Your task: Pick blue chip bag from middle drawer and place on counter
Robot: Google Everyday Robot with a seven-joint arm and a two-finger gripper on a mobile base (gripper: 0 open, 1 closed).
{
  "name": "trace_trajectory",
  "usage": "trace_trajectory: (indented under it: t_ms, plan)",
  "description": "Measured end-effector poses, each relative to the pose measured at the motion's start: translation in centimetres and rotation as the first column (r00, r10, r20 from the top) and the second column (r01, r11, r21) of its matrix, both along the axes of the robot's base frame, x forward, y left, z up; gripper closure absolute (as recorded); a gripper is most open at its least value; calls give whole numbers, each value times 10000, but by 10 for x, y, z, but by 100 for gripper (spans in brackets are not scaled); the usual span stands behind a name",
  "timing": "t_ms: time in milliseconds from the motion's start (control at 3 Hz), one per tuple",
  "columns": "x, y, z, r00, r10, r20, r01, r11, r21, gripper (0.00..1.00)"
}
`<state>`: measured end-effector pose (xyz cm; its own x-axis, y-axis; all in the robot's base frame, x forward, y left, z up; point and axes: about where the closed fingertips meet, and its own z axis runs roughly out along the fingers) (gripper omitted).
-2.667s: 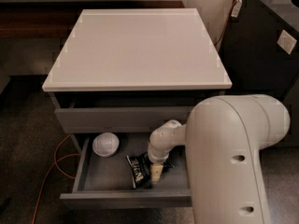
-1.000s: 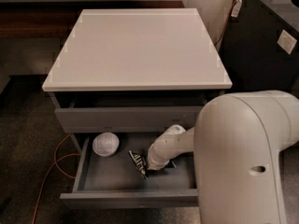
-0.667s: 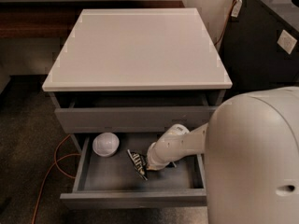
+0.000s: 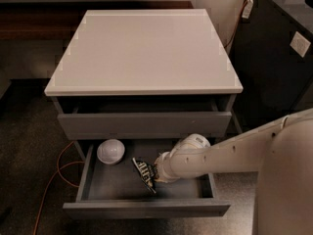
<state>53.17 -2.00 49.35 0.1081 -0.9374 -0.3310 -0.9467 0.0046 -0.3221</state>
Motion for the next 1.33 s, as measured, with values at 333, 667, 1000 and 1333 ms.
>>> trace_trajectory:
  t_ms: [333, 667, 1000, 1333]
  plan:
    - [-22, 13, 16, 9998, 188, -4, -187, 9962, 856, 100]
    - [-24, 15, 32, 9973, 673, -297, -638, 9922, 1074, 100]
    - [-29, 8, 33, 9909, 1319, -271, -1296, 9886, 762, 100]
    - [-28, 9, 33, 9909, 1322, -245, -1299, 9885, 776, 100]
